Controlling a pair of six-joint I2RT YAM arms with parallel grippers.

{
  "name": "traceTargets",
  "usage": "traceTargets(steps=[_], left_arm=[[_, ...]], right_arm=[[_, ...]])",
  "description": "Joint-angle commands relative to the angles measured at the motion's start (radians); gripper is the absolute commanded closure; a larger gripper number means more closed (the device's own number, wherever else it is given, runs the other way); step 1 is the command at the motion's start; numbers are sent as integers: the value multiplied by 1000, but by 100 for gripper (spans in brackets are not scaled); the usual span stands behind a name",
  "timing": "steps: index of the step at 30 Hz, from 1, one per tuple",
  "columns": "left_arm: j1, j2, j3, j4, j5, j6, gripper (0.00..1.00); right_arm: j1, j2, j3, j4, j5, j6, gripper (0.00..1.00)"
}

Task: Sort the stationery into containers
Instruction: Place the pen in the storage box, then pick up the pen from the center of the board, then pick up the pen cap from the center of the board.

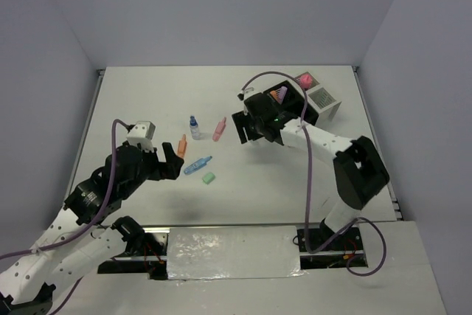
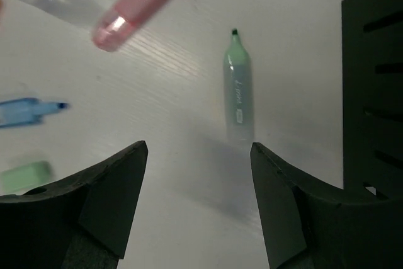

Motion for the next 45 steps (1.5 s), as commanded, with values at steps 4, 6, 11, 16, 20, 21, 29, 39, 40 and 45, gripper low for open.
traceTargets(steps=[4, 6, 11, 16, 20, 21, 29, 39, 40, 45], left_arm=[[5, 9, 16, 63, 81, 32, 1], [5, 37, 20, 59, 87, 33, 1], [3, 62, 21, 71, 124, 46, 1], [5, 49, 17, 77, 140, 52, 1], [5, 46, 16, 79, 148, 56, 1], [5, 48, 16, 79, 148, 56, 1], [5, 59, 17, 85, 163, 62, 1], [-60, 454, 56, 85, 195, -4, 1], [-69, 483, 53, 100, 187, -7, 1], [-92, 604, 45, 183, 185, -3, 11]], right_arm=[[-42, 197, 150, -158, 46, -116, 27], [-54, 261, 184, -166, 40, -127, 28], [-102, 346, 225, -166, -20, -139, 32], [-110, 398, 245, -169, -52, -156, 37], [-108, 435, 256, -188, -80, -162, 43], [-106, 438, 251, -185, -92, -161, 44], [-93, 415, 190, -185, -126, -115, 89], [-65, -118, -48, -131, -144, 78, 100], [-56, -169, -81, -152, -129, 97, 100], [-18, -430, -155, -243, -104, 161, 100]])
